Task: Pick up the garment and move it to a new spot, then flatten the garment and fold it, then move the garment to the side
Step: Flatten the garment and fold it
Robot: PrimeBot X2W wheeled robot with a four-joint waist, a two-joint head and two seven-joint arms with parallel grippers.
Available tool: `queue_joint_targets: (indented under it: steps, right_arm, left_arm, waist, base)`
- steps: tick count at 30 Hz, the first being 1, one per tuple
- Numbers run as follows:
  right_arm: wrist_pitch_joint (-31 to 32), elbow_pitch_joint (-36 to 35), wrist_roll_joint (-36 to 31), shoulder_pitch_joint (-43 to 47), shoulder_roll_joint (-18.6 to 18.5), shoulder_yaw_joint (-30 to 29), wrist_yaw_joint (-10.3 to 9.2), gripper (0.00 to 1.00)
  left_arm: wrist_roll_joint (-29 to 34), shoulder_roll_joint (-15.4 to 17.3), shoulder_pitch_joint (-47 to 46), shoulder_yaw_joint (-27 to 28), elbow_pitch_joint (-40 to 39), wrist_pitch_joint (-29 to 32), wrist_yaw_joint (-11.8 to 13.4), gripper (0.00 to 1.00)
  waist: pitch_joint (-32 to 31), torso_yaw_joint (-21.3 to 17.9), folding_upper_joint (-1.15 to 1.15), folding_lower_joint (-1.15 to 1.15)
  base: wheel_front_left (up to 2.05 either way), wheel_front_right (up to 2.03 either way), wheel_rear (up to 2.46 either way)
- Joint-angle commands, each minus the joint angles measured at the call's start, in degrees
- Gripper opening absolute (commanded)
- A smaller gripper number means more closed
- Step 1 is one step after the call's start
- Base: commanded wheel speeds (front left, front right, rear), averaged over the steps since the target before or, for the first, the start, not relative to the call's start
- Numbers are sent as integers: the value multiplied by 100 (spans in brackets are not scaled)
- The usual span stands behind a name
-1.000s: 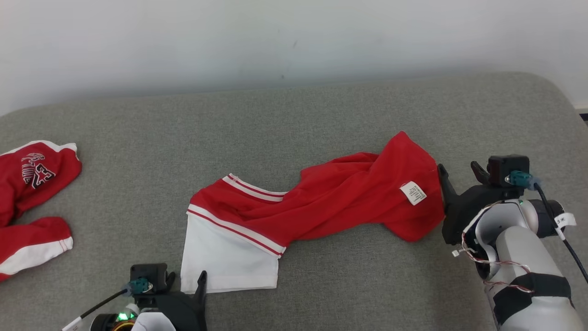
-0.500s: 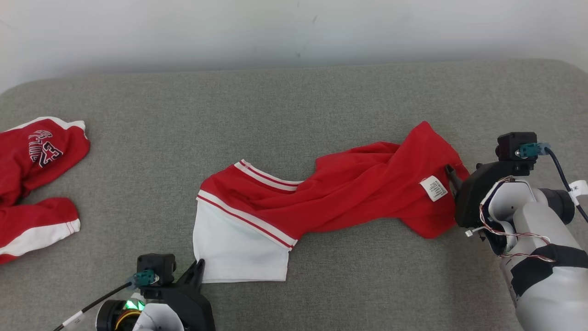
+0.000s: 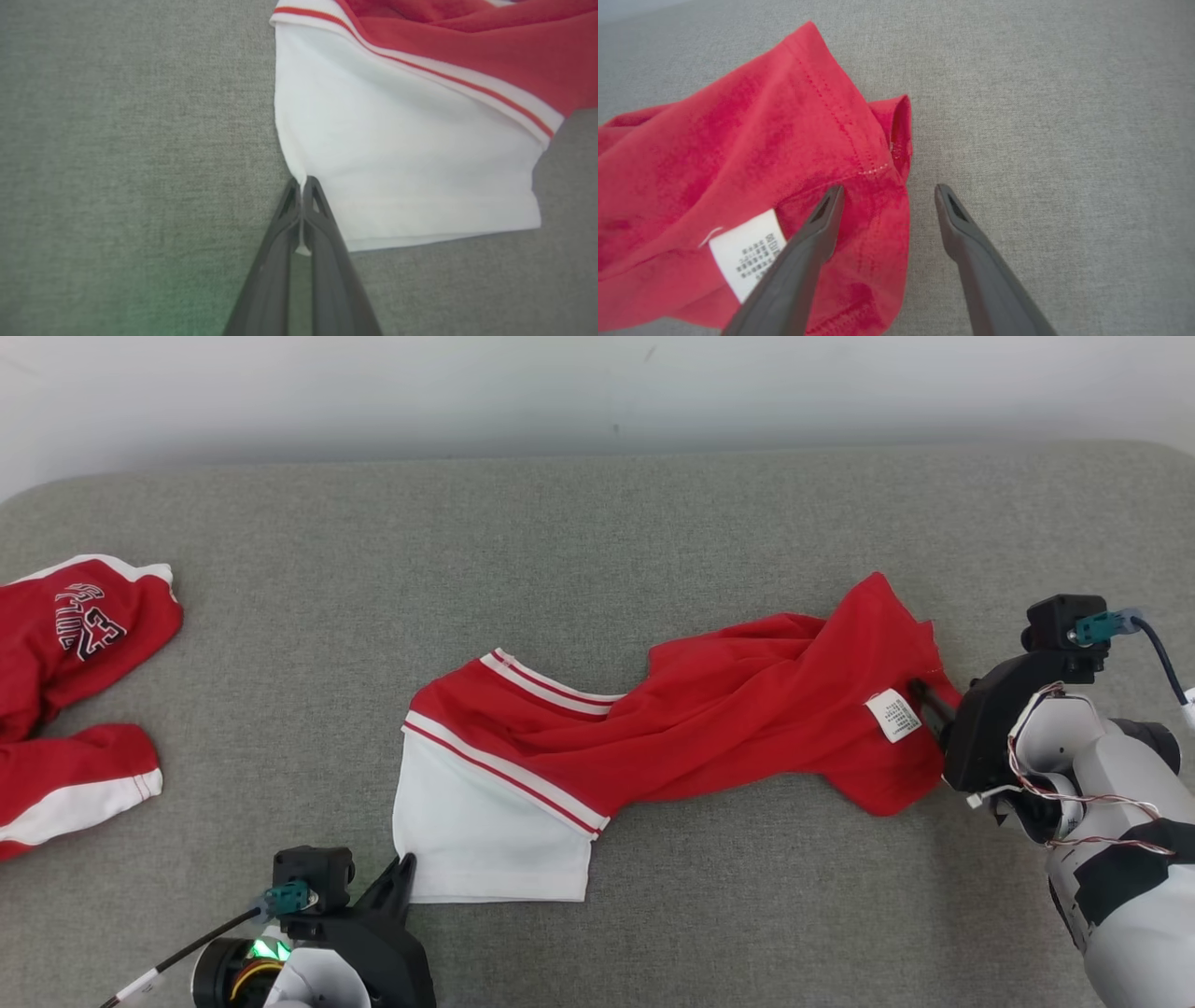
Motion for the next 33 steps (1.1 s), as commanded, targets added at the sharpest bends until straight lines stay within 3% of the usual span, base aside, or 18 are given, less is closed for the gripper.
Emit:
queue_joint_targets:
  steps: [1,12,30,33]
  right_arm:
    - [25,-30,158,-33,-48,62,-16,100]
    - [220,-283,926,-115,-263,626,-16,100]
    - [502,-32,1320,-465,-438,1266,-16,100]
    - [550,-69,1389,-438,-465,1388,-16,88]
  left_arm:
    - [-12,68,71,0,54,45,40,0]
    - [-48,142,101,-23,-46,80,91,0]
    - [-94,230,19,-103,-135,112,115,0]
    - [-115,229,32,-104,-131,104,148,0]
  waist:
    - [22,10,-1,0]
    - [131,-11,-1,0]
    - [370,197,-1,0]
    - [374,181,-1,0]
  base:
    - [0,0,0]
    - [0,0,0]
    - [0,0,0]
    - [0,0,0]
